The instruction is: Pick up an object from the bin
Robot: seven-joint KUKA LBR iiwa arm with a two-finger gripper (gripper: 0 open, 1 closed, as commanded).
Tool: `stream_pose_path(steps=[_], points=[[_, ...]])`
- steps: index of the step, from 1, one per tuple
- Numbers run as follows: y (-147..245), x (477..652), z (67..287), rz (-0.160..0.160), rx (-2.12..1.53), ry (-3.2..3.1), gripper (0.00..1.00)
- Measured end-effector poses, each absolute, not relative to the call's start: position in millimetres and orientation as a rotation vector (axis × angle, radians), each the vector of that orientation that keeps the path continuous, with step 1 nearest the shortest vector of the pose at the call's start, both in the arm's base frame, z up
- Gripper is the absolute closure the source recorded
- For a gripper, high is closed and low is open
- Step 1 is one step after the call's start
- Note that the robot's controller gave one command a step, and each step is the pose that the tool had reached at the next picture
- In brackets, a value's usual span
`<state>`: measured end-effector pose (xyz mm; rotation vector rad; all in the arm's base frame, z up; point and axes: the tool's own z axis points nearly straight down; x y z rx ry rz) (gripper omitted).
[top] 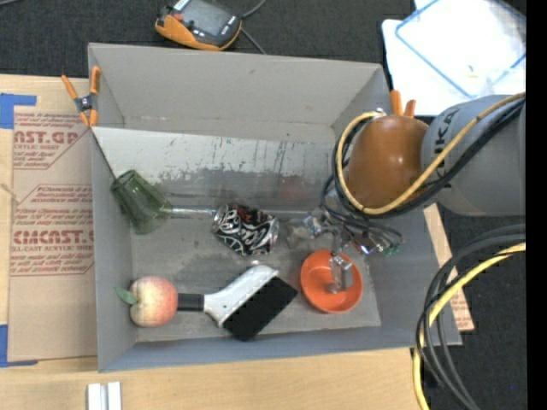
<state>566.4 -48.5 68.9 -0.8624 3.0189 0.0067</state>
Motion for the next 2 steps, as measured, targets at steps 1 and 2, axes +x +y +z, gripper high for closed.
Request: stream_pose_path(steps=[1, 2], points=[[-45, 562.5, 70, 0.002, -0.924, 2.997, 0.00], [-39, 542.2, 103, 0.009, -1.238, 2.883, 0.00]])
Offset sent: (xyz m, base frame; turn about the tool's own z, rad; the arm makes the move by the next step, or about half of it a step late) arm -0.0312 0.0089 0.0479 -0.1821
